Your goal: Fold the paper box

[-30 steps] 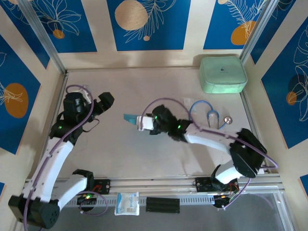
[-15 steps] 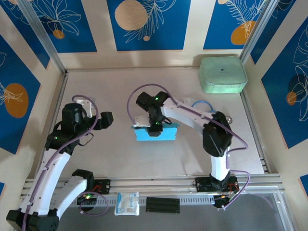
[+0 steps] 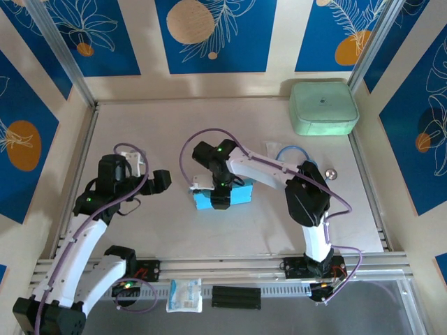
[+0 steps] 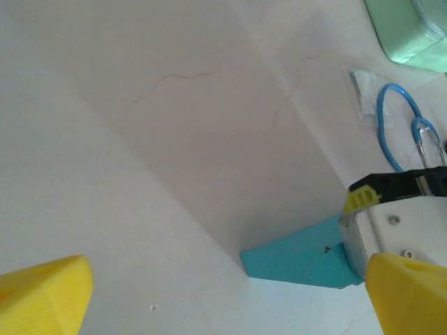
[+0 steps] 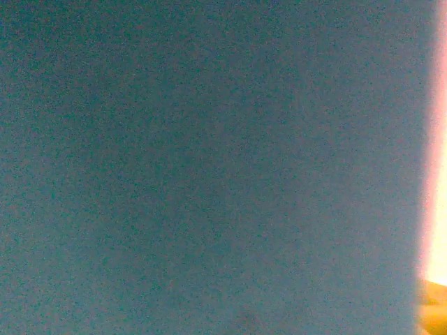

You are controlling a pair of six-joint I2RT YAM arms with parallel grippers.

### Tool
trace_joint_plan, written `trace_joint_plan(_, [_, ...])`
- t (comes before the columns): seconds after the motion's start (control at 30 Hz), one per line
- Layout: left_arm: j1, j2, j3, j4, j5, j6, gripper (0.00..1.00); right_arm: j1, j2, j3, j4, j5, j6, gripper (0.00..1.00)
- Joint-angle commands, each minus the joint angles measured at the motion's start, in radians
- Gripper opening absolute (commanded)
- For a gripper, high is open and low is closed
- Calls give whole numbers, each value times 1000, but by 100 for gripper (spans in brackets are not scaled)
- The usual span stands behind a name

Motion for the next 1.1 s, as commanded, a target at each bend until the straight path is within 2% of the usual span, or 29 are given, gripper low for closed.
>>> trace_joint_plan(0.0, [-6,0,45,20,86,87,99,-4,-76,-18,0,-29,2,78])
trace_joint_plan(0.2, [-7,13,62,2,213,161,99,-23,-136,-27,14,-133,9,80])
trace_joint_plan(0.3, [-6,25,64,-1,244,156,100,-37,-149,-31,27,-138,24,81])
trace_joint_plan(0.43, [-20,42,77,-17,265,123,99,-75,-192,-12,38,-219,67,80])
trace_joint_plan(0.6, [-117,45,107,-71,152,67,91,-163,-320,-66,157,-346,201,79])
trace_joint_plan(0.7, [-228,81,157,-142,16,25,83,-267,-385,-120,232,-406,397,78])
trace_joint_plan(0.77, [-325,131,210,-226,-104,-9,80,-377,-399,-123,206,-483,557,71])
trace_joint_plan(0.83, [-392,184,265,-304,-190,-43,77,-464,-415,-148,166,-522,648,65])
trace_joint_plan(0.97, [-489,272,327,-389,-287,-58,75,-579,-493,-300,182,-531,701,65])
trace_joint_plan(1.07, [-534,318,341,-377,-302,-52,75,-622,-507,-360,169,-511,688,68])
